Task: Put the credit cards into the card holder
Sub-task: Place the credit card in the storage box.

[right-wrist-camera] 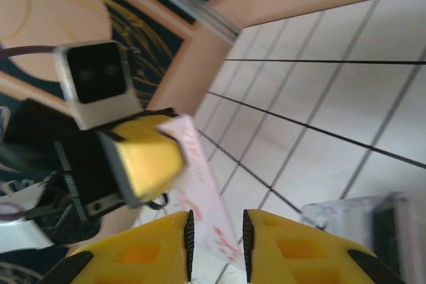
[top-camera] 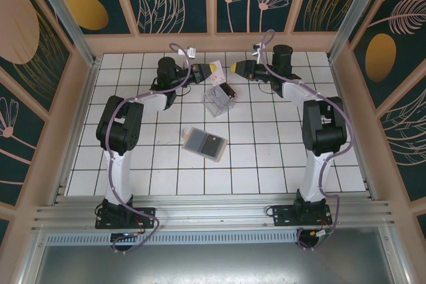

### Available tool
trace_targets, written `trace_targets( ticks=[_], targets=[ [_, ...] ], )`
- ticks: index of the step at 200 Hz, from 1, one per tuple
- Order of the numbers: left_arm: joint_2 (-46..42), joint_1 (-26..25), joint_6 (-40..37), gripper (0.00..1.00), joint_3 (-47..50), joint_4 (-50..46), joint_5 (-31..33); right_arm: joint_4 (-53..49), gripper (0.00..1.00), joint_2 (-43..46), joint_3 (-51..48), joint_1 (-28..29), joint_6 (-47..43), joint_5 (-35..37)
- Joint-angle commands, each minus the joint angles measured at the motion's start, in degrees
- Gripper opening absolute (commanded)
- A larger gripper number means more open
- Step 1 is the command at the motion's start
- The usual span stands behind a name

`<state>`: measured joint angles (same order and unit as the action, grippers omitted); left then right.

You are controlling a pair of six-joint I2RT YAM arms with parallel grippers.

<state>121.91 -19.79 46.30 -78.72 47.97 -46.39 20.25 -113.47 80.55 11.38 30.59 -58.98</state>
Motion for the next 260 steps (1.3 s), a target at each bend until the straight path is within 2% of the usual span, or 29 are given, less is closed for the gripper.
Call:
trace_targets(
  ticks=[1,48,127,135,164,171,181,206,226,260],
  targets=[
    [-2.7,-0.2,3.0,0.0,2.5,5.1,-5.8,5.5,0.3,1.5,-1.9,0.8,4.1,-4.4],
    [-2.6,-0.6,6.9,0.0,2.3,9.8,-8.2,1.0,0.31,0.7,-0.8,3.1,0.9,-5.2],
    [-1.1,-0.9,10.8,0.0,0.6,14.1,-9.4,-0.7,0.3,0.8,-1.3,4.3,-0.4,-6.2],
    [-1.0,-0.9,10.9,0.0,0.5,14.1,-9.5,-0.5,0.26,0.8,-1.4,4.3,-0.4,-6.2],
    [-0.6,-0.9,10.4,0.0,0.5,12.8,-9.2,0.2,0.02,1.1,-1.7,4.3,0.2,-6.9],
    [-0.7,-0.9,10.1,0.0,0.6,12.3,-9.0,0.5,0.0,1.4,-2.0,4.3,0.4,-7.2],
    [-1.0,-0.9,8.7,0.17,0.6,9.2,-7.9,1.2,0.0,2.1,-2.8,4.3,1.1,-7.4],
    [-3.5,-0.8,-0.2,0.49,1.5,-3.2,-3.1,1.3,0.0,4.9,-6.4,4.2,2.0,-5.3],
    [-6.6,-0.5,-6.2,0.53,4.2,-12.1,0.9,2.8,0.0,8.2,-12.1,4.3,4.4,-3.2],
    [-13.7,1.1,-11.5,0.53,13.0,-23.5,8.3,1.8,0.0,14.4,-24.5,7.3,6.0,0.1]
  ],
)
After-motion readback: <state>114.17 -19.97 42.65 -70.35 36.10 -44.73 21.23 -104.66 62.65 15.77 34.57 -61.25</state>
